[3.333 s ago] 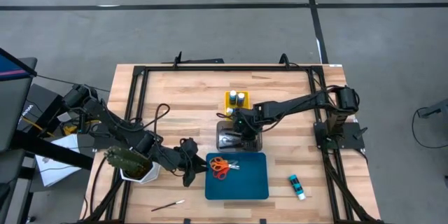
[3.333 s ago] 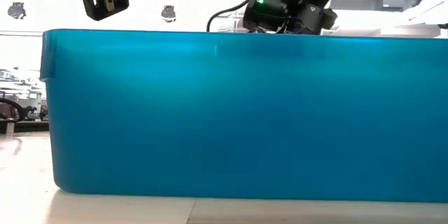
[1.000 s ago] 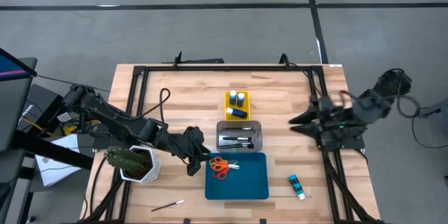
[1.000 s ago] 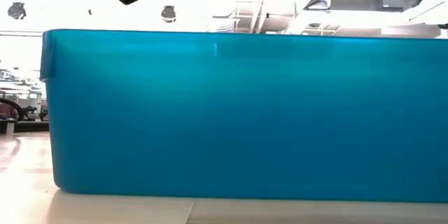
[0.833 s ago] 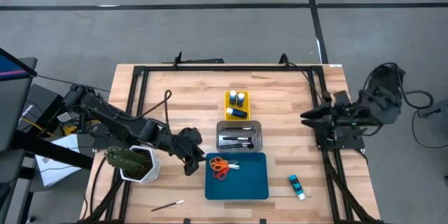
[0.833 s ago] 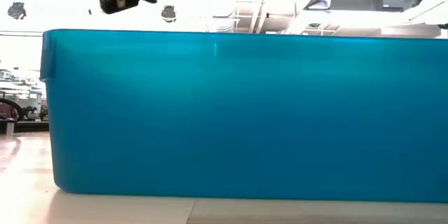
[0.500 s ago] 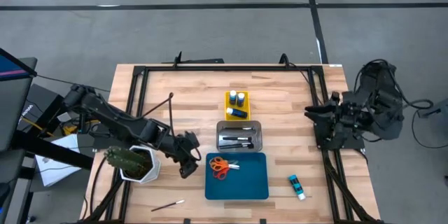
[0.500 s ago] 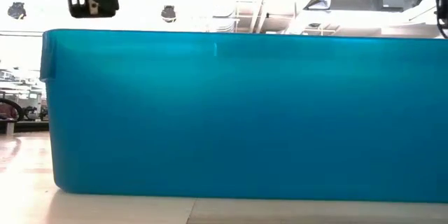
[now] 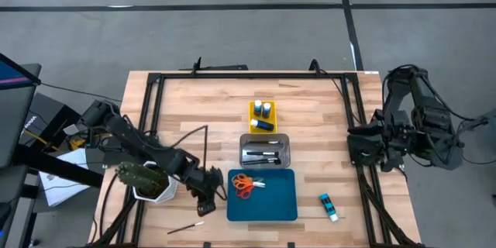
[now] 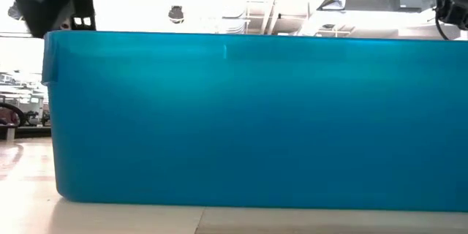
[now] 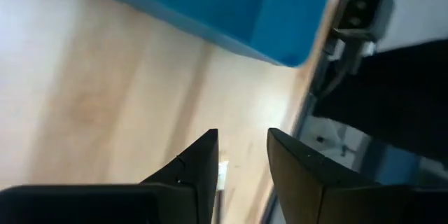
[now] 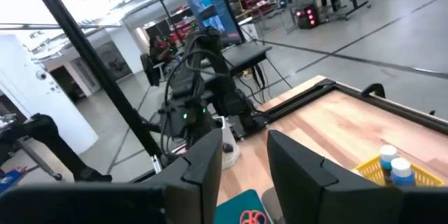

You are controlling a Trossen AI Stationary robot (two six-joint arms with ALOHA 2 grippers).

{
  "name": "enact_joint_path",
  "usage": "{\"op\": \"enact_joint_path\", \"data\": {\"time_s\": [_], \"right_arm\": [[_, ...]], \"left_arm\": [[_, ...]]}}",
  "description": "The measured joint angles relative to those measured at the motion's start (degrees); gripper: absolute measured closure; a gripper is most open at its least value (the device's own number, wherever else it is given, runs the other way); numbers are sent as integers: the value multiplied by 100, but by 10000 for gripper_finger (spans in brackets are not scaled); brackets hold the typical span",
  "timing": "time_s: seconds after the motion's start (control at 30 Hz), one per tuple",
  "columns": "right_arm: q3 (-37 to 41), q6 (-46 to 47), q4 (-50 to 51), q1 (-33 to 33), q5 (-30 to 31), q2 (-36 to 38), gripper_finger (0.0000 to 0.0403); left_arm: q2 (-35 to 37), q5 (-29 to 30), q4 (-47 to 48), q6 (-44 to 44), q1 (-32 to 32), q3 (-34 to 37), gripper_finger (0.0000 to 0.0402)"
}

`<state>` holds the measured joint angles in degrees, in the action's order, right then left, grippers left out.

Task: Pick & Place Paint Supplies
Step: Put the makeup brush into the black bin

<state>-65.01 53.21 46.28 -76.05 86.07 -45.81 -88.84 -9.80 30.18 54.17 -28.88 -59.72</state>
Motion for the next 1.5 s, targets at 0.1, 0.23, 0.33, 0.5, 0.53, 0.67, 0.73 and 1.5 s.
{"op": "enact_joint_path", "data": {"time_s": [0.1, 0.23, 0.33, 0.5, 0.53, 0.67, 0.73, 1.5], "right_arm": [[0, 83, -12, -68, 127, -77, 291], [-2, 87, -108, -135, 155, -194, 291], [0, 85, -206, -199, 161, -290, 291], [-1, 85, -212, -398, 380, -381, 291], [0, 85, -211, -430, 380, -374, 291], [-2, 85, -216, -499, 397, -354, 291], [-2, 85, -212, -496, 395, -371, 291], [-2, 83, -192, -495, 394, -369, 291]], "left_arm": [[-188, -182, -358, -70, -126, 0, 284], [-317, -377, -633, 9, -259, 1, 284], [-315, -419, -933, 8, -364, -21, 284], [-304, -396, -872, -472, -553, -622, 284], [-299, -340, -739, -555, -562, -762, 284], [-307, 94, 122, -906, -548, -1450, 284], [-301, 339, 531, -1097, -519, -1758, 284], [-491, 246, 2293, -1669, 111, -3552, 284]]}}
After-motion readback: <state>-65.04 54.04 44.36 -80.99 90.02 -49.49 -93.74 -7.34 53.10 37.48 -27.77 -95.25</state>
